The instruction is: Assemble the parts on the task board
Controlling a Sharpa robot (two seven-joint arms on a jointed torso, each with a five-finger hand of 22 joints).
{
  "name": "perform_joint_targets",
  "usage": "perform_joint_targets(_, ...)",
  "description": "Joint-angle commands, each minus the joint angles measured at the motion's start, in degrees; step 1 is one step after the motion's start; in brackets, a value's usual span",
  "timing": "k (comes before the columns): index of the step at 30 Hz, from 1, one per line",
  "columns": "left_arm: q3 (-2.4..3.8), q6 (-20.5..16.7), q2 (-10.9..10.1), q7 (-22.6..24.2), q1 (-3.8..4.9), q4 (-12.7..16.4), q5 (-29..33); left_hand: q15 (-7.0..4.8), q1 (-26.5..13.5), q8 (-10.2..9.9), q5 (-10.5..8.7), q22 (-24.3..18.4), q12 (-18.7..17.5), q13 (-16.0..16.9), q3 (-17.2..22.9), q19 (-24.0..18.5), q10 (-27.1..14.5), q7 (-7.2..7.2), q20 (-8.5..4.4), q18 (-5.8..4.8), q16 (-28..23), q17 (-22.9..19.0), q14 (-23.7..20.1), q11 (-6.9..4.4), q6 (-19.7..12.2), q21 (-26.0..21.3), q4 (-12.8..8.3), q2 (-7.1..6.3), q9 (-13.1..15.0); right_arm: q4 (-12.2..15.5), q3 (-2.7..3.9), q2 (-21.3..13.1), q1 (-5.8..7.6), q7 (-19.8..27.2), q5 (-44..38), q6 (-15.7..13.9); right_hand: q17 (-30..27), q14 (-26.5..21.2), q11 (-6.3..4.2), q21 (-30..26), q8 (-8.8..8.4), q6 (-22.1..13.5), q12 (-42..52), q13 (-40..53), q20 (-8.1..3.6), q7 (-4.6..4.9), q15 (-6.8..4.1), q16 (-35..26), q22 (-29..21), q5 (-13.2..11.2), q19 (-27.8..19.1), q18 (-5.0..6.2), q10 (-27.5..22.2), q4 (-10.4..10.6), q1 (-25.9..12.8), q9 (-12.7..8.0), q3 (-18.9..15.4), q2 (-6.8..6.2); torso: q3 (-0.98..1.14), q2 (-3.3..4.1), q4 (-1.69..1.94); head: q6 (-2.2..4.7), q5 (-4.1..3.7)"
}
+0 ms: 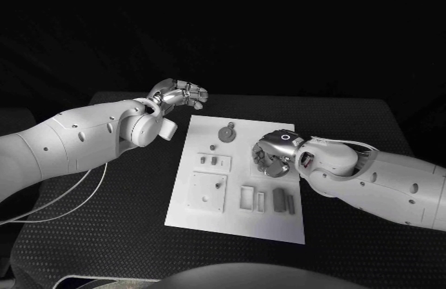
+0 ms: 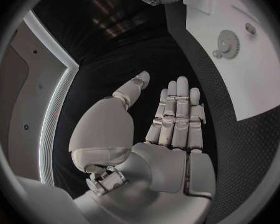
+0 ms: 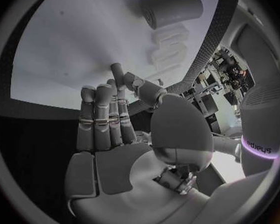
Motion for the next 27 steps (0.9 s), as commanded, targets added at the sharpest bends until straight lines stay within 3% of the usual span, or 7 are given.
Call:
perform_joint_targets(1, 0.03, 0.7, 0.1, 0.7, 0.02, 0.1, 0.4, 0.06, -0.4, 0.0, -0.24, 0.1, -0.3, -0.1, 0.0, 0.2, 0.1, 0.06, 0.20, 0.57, -0.3, 0.1, 0.3, 0.27, -0.4, -0.3, 0.3, 0.27, -0.1, 0.6, -0.03, -0.4, -0.11, -0.1, -1.2, -1.2, 0.0, 0.2, -0.34, 0.4, 0.26, 0.5, 0.5, 0.1, -0.16, -0.12, -0.32, 0.4, 1.1, -0.1, 0.5, 0.76, 0.7, 0.0, 0.2, 0.5, 0.6, 0.82, -0.02, -0.03, 0.23, 0.05, -0.10)
perform_joint_targets(5, 0.03, 0.8, 0.1, 0.7, 0.02, 0.0, 0.4, 0.06, -0.4, 0.0, -0.24, 0.1, -0.3, -0.1, 0.0, 0.2, 0.1, 0.07, 0.20, 0.57, -0.3, 0.1, 0.3, 0.27, -0.4, -0.3, 0.3, 0.28, -0.1, 2.0, 0.14, -1.6, -0.09, 0.2, -0.1, -1.0, -0.1, 0.4, -0.48, 0.6, 0.42, 0.8, 0.6, 0.3, -0.34, -0.26, -0.46, 0.6, 1.1, -0.1, 0.8, 0.76, 1.0, 0.0, 0.0, 0.7, 0.9, 0.79, -0.03, -0.04, 0.23, 0.13, -0.13)
perform_joint_targets(13, 0.03, 0.7, 0.0, 0.7, 0.02, -0.5, 0.4, 0.06, -0.4, 0.0, -0.24, 0.1, -0.3, -0.1, -0.1, 0.2, 0.1, 0.07, 0.20, 0.57, -0.3, 0.2, 0.3, 0.28, -0.4, -0.3, 0.3, 0.32, -0.1, 5.3, 1.75, -4.2, 0.67, 0.8, 0.3, -1.3, 0.0, 0.6, -0.65, 0.9, 0.57, 1.1, 0.6, 0.7, -0.53, -0.40, -0.62, 0.9, 1.0, -0.1, 0.9, 0.76, 1.4, 0.0, -0.2, 1.1, 1.5, 0.45, -0.07, -0.05, 0.18, 0.39, 0.27)
perform_joint_targets(16, 0.03, 0.7, 0.0, 0.7, 0.02, -0.9, 0.4, 0.06, -0.4, 0.0, -0.24, 0.1, -0.3, -0.1, -0.1, 0.2, 0.1, 0.07, 0.20, 0.57, -0.3, 0.2, 0.3, 0.27, -0.4, -0.3, 0.3, 0.34, -0.1, 6.6, 3.42, -5.3, 0.72, 0.9, 0.9, -1.4, 0.0, 0.6, -0.65, 0.9, 0.58, 1.1, 0.6, 0.7, -0.54, -0.41, -0.63, 1.0, 1.0, -0.1, 0.9, 0.76, 1.4, 0.0, -0.3, 1.1, 1.5, 0.43, -0.05, -0.01, 0.24, 0.40, 0.33)
perform_joint_targets(19, 0.03, 0.6, -0.1, 0.7, 0.02, -1.2, 0.4, 0.06, -0.4, 0.0, -0.23, 0.1, -0.3, -0.1, 0.0, 0.2, 0.1, 0.07, 0.19, 0.57, -0.4, 0.2, 0.3, 0.27, -0.4, -0.3, 0.3, 0.37, -0.1, 7.7, 4.42, -5.8, 0.73, 1.2, 1.4, -2.4, 0.0, 0.6, -0.67, 1.0, 0.59, 1.1, 0.6, 0.8, -0.56, -0.43, -0.64, 1.0, 1.0, -0.1, 0.9, 0.76, 1.4, 0.0, -0.3, 1.2, 1.6, 0.40, -0.02, -0.01, 0.22, 0.37, 0.52)
perform_joint_targets(27, 0.03, 0.6, 0.1, 0.7, 0.03, -1.7, 0.4, 0.05, -0.4, 0.0, -0.23, 0.1, -0.3, -0.1, -0.1, 0.2, 0.1, 0.06, 0.19, 0.57, -0.4, 0.3, 0.4, 0.27, -0.4, -0.3, 0.3, 0.36, -0.1, 8.0, 4.64, -2.5, 0.80, 2.7, 4.9, -3.2, 0.0, 0.6, -0.70, 1.1, 0.63, 1.2, 0.6, 0.9, -0.61, -0.46, -0.68, 1.2, 1.0, -0.1, 1.0, 0.76, 1.5, 0.1, -0.4, 1.3, 1.7, 0.40, -0.02, -0.05, 0.11, 0.25, 1.17)
